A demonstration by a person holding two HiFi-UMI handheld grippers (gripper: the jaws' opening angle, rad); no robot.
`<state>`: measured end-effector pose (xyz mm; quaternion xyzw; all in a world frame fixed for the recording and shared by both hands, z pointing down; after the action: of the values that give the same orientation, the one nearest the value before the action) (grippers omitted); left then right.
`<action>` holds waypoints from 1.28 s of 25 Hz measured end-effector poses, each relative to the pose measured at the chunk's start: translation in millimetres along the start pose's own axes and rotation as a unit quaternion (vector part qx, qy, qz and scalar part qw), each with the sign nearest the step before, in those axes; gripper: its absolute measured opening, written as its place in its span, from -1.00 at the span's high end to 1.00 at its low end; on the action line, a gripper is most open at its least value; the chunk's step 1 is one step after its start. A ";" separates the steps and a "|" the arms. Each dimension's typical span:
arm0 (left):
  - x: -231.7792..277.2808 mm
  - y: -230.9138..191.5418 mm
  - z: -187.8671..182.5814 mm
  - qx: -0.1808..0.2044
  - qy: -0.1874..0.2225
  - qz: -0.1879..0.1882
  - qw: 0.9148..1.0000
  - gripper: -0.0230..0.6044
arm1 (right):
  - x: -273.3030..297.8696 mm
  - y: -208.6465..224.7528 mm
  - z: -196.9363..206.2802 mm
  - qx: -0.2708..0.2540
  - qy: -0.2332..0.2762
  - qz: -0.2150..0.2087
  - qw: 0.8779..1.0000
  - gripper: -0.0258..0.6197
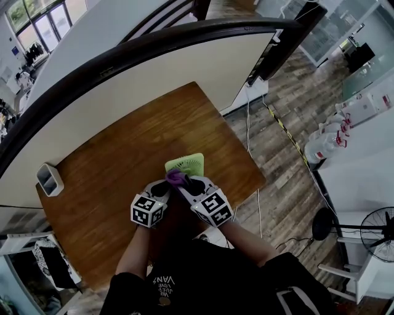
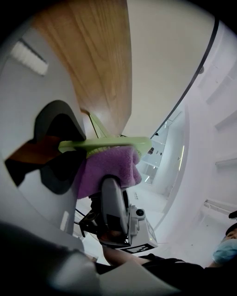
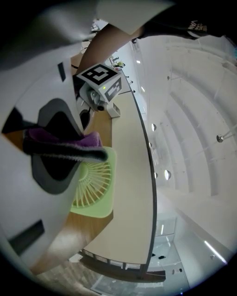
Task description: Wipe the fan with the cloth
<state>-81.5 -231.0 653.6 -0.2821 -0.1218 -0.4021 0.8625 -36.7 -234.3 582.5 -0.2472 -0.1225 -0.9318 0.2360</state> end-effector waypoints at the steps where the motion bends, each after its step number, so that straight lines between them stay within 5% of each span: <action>1: -0.2 -0.5 0.4 -0.001 -0.001 0.001 1.000 0.68 | -2.7 3.1 1.9 0.006 -0.001 0.006 1.000 0.63; 20: 0.4 -0.1 0.6 0.001 -0.005 0.006 1.000 0.68 | -66.4 88.0 45.5 0.102 -0.009 0.143 0.984 0.63; 26: -4.9 0.2 -0.1 -0.006 -0.002 -0.009 1.000 0.68 | -64.3 69.0 41.2 0.096 0.000 0.131 0.987 0.63; 32: -24.5 2.8 -1.4 -0.024 0.023 -0.032 0.999 0.68 | -35.5 14.9 39.1 0.057 -0.016 0.044 0.997 0.63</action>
<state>-95.2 -215.1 640.7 -0.2893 -0.1016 -0.4381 0.8450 13.7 -220.2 598.9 -0.2535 -0.1681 -0.9079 0.2885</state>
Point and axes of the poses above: the fingertips, and each gripper's own axes: x forward along the fingers, y to its right, z out of its underside, the point moved 2 cm from there along -x, backward along the fingers, and after that the axes turned 1 degree about -x, right-handed, at the moved point
